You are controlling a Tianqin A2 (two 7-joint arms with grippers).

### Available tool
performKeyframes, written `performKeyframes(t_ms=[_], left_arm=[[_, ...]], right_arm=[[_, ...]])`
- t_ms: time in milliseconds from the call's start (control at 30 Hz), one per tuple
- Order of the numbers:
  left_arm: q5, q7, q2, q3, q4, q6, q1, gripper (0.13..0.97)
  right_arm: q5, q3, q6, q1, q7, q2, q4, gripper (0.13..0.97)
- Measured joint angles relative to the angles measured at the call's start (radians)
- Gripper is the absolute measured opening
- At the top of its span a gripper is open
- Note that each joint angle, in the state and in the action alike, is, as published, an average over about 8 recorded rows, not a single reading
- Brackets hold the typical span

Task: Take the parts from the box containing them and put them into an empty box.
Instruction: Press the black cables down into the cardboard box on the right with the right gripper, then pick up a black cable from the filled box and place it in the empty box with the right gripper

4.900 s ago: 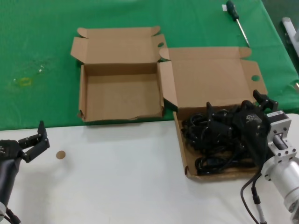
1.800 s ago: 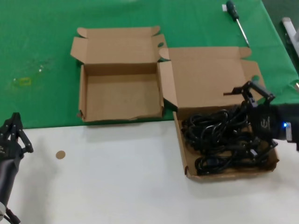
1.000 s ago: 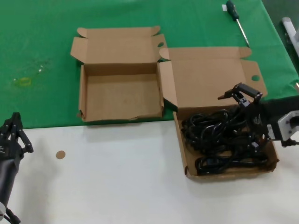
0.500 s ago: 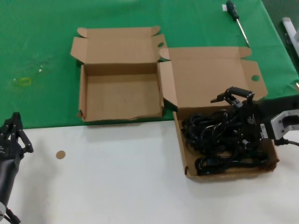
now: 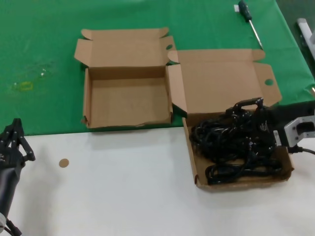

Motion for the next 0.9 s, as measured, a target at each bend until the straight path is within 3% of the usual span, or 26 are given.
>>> performKeyframes(t_ms=[200,500,900], left_arm=[[0.000,0.000,0.000,0.000,0.000,0.000,0.000,0.152],[0.000,0.000,0.000,0.000,0.000,0.000,0.000,0.152],[0.000,0.000,0.000,0.000,0.000,0.000,0.000,0.152]], right_arm=[[0.001,-0.001,-0.001,0.004,-0.005,-0.003,-0.013,0.465],[-0.002,-0.003,-0.005,0.008,0.008,0.004,-0.010,0.291],[-0.009,0.005,0.001,0.034,0.073,0.015,0.047,0.223]])
